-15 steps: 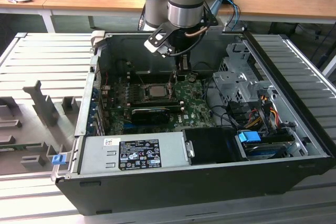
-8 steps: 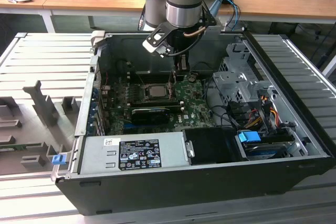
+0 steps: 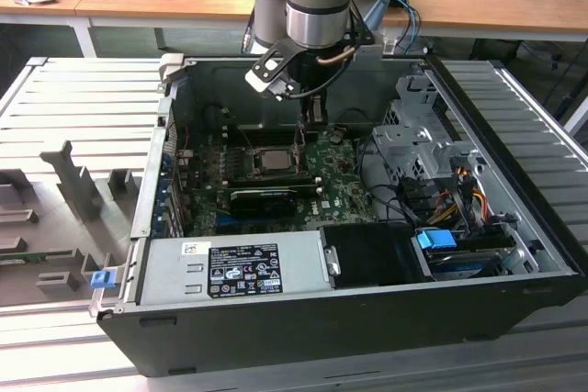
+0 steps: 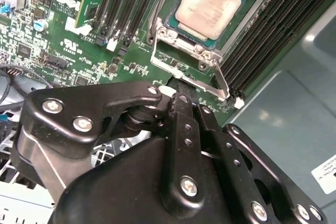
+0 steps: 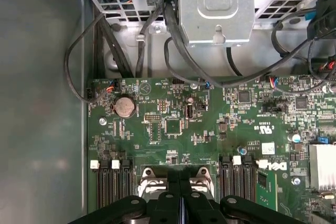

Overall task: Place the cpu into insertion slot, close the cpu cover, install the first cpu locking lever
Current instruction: 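Place the cpu into insertion slot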

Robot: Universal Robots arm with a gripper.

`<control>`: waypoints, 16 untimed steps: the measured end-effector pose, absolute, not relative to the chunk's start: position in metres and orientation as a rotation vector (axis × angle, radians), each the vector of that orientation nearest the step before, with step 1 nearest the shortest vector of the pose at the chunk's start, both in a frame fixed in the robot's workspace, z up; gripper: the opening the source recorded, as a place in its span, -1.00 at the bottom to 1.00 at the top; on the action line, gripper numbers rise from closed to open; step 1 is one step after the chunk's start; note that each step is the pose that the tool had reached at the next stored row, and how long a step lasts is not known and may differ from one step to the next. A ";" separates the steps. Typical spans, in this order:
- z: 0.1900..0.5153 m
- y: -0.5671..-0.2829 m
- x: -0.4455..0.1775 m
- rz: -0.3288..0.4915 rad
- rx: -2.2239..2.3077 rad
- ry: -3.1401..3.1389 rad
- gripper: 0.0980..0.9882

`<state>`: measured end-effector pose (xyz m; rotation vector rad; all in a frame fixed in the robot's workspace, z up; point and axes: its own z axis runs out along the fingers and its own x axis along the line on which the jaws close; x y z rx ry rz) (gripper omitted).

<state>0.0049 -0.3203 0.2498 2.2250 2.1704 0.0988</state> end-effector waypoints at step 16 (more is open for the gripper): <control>0.238 -0.320 -0.029 0.090 2.226 2.178 -0.98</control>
